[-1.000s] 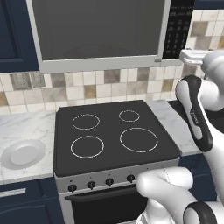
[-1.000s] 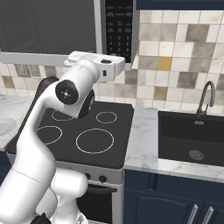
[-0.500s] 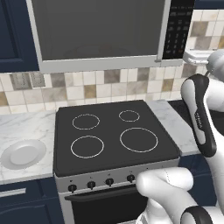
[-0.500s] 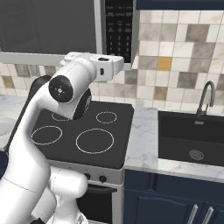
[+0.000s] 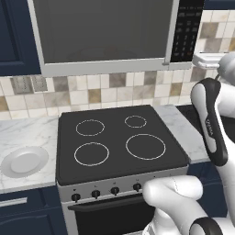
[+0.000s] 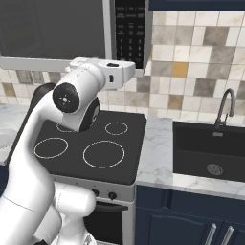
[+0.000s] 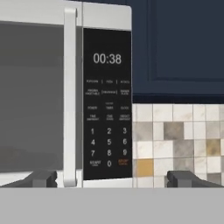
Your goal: Pick the squash from the counter and place it in the microwave. Then turn on the microwave.
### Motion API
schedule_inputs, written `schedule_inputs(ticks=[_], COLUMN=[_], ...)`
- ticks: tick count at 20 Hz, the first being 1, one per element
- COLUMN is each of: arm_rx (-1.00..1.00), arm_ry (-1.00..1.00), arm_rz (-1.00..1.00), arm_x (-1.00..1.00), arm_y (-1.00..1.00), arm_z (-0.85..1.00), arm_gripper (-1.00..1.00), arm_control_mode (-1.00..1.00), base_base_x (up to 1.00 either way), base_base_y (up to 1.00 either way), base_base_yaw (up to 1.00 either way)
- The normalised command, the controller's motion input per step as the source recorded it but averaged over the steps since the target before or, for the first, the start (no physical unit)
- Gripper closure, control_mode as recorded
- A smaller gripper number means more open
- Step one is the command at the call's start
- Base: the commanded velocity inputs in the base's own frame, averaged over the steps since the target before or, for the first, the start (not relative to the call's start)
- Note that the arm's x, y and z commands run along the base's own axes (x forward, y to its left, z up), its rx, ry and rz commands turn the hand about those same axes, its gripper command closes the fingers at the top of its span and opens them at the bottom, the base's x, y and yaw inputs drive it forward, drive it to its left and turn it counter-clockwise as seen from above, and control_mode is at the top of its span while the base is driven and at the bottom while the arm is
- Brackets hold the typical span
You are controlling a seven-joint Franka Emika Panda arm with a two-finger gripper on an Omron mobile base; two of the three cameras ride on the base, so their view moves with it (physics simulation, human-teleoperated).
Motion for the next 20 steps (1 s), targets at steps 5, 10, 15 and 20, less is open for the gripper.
schedule_inputs(ticks=[5,10,15,20], arm_rx=[0.00,0.00,-0.01,0.00], arm_ry=[0.00,0.00,0.00,0.04], arm_rz=[0.00,0.00,0.00,0.03], arm_x=[-0.03,-0.08,-0.02,0.00], arm_y=[-0.01,-0.09,0.00,0.00], arm_z=[-0.09,-0.19,-0.19,-0.18], arm_gripper=[-1.00,-1.00,-1.00,-1.00], arm_control_mode=[-1.00,-1.00,-1.00,-1.00], base_base_x=[0.00,0.00,0.00,0.00], base_base_y=[0.00,0.00,0.00,0.00], base_base_yaw=[0.00,0.00,0.00,0.00])
